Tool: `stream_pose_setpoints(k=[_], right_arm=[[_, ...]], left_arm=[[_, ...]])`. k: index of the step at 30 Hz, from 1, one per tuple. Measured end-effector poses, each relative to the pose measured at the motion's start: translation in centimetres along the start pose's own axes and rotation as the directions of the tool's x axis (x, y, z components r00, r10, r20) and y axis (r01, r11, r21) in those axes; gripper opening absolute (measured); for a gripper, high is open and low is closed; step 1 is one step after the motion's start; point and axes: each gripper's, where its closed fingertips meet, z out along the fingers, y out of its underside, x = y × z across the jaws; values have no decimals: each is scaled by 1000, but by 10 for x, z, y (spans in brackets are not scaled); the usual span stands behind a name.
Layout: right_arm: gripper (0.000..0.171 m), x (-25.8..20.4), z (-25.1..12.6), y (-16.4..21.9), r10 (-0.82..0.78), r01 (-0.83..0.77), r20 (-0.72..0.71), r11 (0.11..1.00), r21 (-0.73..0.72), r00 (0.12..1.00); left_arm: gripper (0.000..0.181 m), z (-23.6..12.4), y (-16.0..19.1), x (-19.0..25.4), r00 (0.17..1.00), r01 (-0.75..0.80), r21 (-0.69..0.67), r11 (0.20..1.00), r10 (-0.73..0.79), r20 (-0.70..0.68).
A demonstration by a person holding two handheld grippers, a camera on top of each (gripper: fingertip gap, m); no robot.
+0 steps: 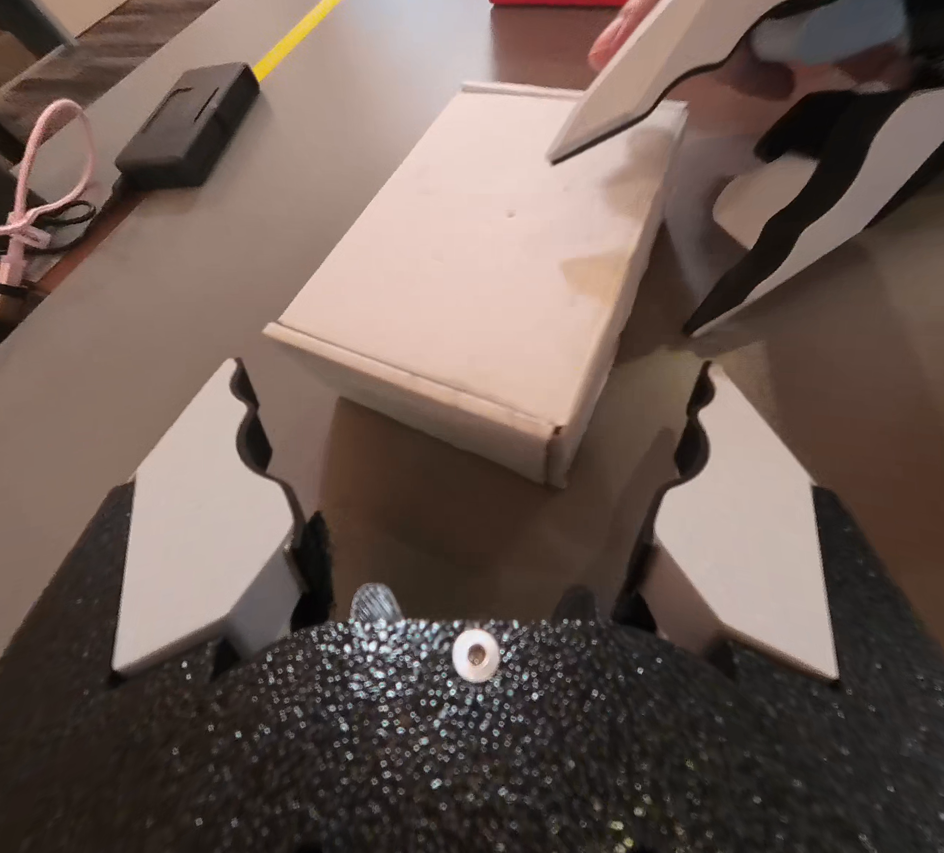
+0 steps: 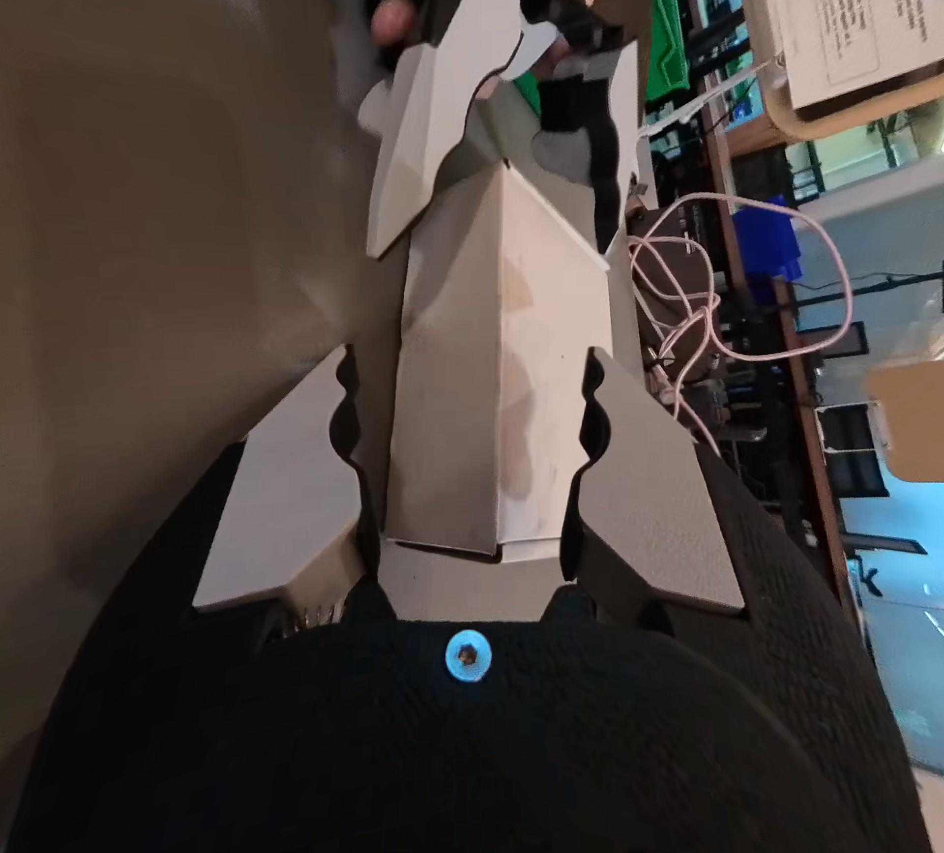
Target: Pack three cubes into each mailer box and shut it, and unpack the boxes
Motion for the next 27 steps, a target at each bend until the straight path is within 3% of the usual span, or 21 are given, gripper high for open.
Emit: stream_pose_setpoints(k=[7,10,13,16,19,22,24,25,27], right_arm=[[68,0,-2,15,55,-55,29,998,-7,998],[58,6,-5,15,128,-129,44,991,22,991],[67,11,-7,17,84,-83,-7,996,21,996],[87,10,-4,14,-32,33,-55,999,8,998],[86,11,-1,11,-116,114,-87,993,-26,989],[68,17,0,17,-218,205,-137,973,-103,966],[66,17,-1,17,-171,160,-125,983,-95,977],[65,18,-3,18,-132,123,-118,989,-79,984],[65,23,-9,19,-43,37,-112,998,-48,993]], left_arm=[[158,8,-12,-13,985,41,65,997,-29,-168],[142,17,-9,-4,980,-23,24,999,27,-198],[141,20,-10,-2,979,9,4,1000,-8,-206],[138,16,-17,-2,961,136,-9,991,-135,-242],[138,13,-23,-1,925,253,-18,967,-248,-288],[138,12,-23,2,924,248,-23,968,-244,-295],[139,12,-25,3,926,256,-1,967,-246,-286],[158,12,-25,4,923,276,11,961,-262,-283],[160,13,-23,-1,923,326,33,945,-311,-227]])
